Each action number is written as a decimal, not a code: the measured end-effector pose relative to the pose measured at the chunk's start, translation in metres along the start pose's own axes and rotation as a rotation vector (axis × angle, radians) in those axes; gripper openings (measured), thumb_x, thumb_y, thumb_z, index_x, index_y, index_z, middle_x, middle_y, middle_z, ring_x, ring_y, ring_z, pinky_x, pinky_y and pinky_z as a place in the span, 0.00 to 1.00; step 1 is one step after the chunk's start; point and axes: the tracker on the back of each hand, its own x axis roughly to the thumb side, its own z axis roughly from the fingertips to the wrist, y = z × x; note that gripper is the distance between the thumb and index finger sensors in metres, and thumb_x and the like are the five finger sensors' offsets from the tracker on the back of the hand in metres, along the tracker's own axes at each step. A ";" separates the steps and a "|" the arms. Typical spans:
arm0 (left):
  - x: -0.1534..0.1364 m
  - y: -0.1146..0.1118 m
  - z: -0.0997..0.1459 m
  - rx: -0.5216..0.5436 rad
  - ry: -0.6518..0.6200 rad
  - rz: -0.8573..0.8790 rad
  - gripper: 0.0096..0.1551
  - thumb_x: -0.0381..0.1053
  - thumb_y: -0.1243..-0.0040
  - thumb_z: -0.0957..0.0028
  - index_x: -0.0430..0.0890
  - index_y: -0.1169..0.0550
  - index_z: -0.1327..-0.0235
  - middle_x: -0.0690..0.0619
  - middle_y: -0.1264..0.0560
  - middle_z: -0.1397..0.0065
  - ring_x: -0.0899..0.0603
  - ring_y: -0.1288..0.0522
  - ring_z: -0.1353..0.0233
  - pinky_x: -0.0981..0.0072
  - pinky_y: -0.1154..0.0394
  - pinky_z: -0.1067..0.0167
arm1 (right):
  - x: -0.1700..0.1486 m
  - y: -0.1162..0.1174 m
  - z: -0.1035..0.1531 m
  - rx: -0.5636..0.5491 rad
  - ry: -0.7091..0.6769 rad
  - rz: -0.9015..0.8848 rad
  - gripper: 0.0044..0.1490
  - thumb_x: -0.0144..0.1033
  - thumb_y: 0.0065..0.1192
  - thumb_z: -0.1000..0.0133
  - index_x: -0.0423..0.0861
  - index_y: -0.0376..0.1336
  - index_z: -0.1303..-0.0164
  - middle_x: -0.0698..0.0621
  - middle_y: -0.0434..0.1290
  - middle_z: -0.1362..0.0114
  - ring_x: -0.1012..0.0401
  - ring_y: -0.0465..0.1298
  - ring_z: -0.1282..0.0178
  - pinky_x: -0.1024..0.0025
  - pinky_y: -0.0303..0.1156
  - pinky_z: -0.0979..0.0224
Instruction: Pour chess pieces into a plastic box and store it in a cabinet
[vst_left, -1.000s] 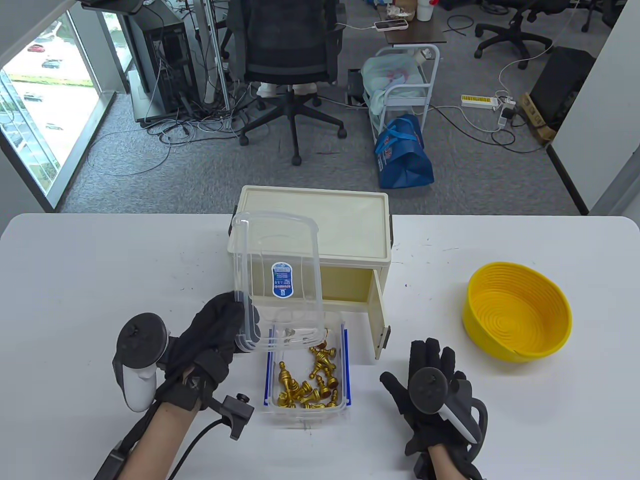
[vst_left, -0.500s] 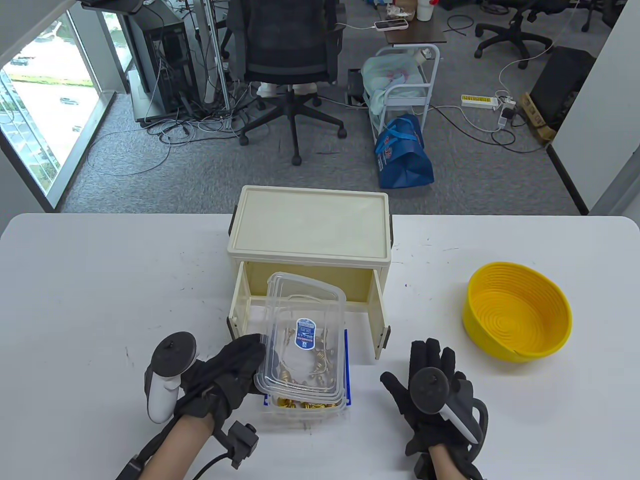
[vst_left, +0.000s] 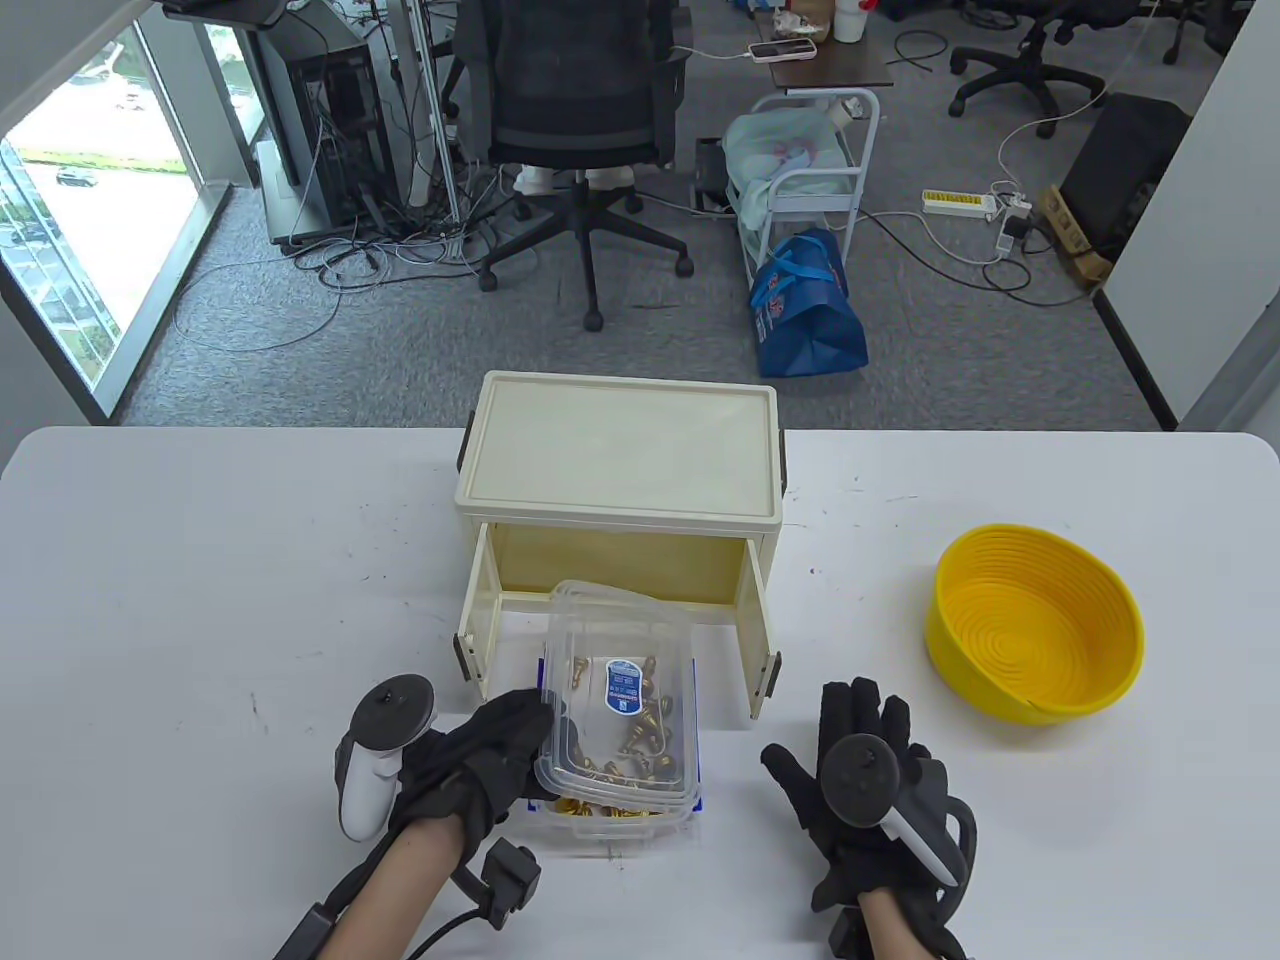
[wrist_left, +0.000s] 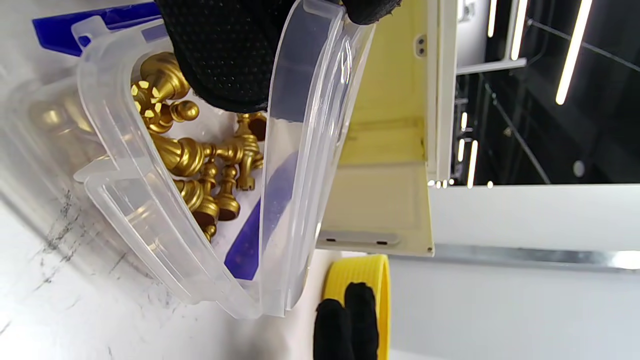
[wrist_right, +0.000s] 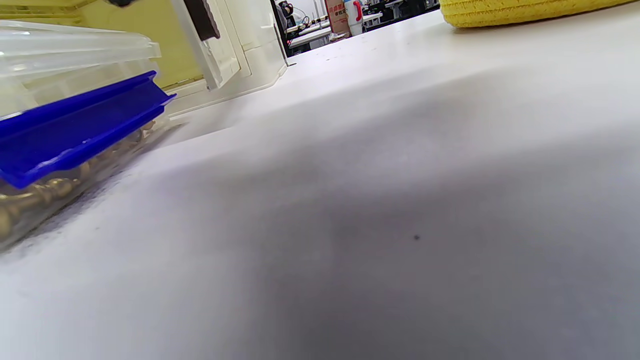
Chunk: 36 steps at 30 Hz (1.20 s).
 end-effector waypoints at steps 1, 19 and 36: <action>-0.001 0.000 0.000 -0.006 0.005 0.001 0.28 0.43 0.56 0.25 0.31 0.37 0.18 0.39 0.23 0.33 0.45 0.18 0.43 0.59 0.16 0.46 | 0.000 0.000 0.000 0.001 -0.002 0.002 0.58 0.69 0.47 0.39 0.43 0.37 0.11 0.37 0.38 0.09 0.32 0.41 0.13 0.26 0.44 0.23; 0.047 -0.019 0.000 0.239 0.115 -0.944 0.40 0.63 0.49 0.28 0.31 0.30 0.21 0.46 0.15 0.48 0.47 0.14 0.57 0.61 0.15 0.59 | 0.001 0.000 0.000 0.000 -0.009 0.001 0.58 0.69 0.47 0.39 0.43 0.38 0.11 0.36 0.38 0.09 0.32 0.42 0.13 0.27 0.46 0.23; 0.040 -0.014 -0.015 0.018 0.318 -0.975 0.38 0.60 0.50 0.26 0.31 0.30 0.19 0.42 0.15 0.45 0.44 0.14 0.55 0.57 0.16 0.57 | 0.003 0.002 0.000 0.025 -0.017 0.025 0.58 0.69 0.47 0.38 0.42 0.38 0.11 0.36 0.39 0.09 0.31 0.43 0.14 0.27 0.46 0.24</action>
